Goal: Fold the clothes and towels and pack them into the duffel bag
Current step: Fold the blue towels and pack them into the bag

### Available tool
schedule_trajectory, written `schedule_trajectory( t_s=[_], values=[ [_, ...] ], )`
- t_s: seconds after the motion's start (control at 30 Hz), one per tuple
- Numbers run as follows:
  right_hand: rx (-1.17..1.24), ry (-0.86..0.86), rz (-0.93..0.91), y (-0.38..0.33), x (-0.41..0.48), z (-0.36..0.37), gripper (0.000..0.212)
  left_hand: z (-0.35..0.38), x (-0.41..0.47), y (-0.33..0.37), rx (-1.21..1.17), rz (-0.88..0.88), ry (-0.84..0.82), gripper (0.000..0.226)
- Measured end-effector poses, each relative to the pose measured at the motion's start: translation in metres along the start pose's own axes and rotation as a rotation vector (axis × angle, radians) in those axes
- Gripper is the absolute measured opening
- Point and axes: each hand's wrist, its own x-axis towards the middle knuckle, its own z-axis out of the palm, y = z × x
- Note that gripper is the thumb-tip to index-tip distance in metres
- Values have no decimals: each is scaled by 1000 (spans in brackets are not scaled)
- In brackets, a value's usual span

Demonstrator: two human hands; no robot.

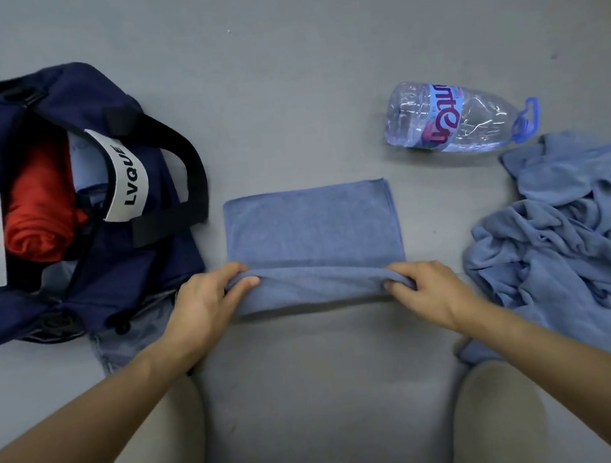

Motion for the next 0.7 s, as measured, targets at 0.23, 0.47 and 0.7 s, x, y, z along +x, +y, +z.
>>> schedule_trajectory(
  t_s=[0.23,0.47,0.7],
  values=[
    [146,89,42,-12,23,-26,23,-18,23,3,-98,-65,-18,14],
    [79,302,82,-15,73,-52,18,-30,82,16,4,2,85,16],
    [-245,285,50,5,116,-47,43,-10,104,29,220,111,171,36]
  ],
)
